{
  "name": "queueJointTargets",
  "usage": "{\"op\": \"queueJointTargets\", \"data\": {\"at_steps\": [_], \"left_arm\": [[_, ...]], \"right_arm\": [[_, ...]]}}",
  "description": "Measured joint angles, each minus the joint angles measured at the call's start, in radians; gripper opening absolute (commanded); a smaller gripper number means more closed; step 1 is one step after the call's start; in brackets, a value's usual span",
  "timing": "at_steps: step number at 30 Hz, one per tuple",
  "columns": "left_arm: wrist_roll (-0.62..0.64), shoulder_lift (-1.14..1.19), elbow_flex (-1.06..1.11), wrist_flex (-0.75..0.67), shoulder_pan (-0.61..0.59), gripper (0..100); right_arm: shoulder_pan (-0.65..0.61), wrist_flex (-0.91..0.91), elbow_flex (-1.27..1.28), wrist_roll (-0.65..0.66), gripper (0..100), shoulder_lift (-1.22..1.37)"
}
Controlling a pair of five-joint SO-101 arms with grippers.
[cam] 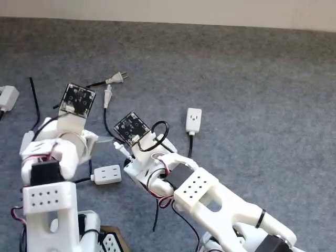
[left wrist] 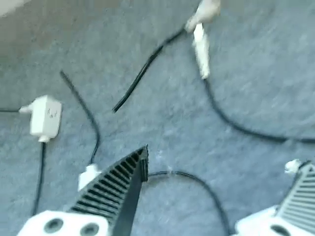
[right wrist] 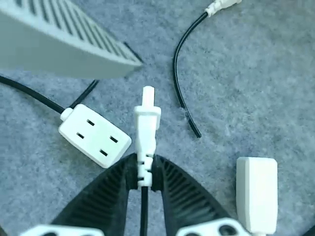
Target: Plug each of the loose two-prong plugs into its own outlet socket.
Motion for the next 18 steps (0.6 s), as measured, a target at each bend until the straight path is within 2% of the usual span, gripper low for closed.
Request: {"op": "queueJointTargets", "data": {"at_steps": [5, 9, 18], "left_arm": [[0.095, -0.037, 0.015, 0.0, 0.071, 43], [0.104, -0.037, 0.032, 0.0, 0.124, 43], [0.112, -0.046, 0.178, -0.038, 0.132, 43]], "right_arm": [[-0.04, 0.002, 0.0, -0.015, 0.5, -0.003], [-0.064, 0.026, 0.0, -0.015, 0.5, -0.006], [-0.058, 0.167, -0.011, -0.015, 0.5, -0.161]]}}
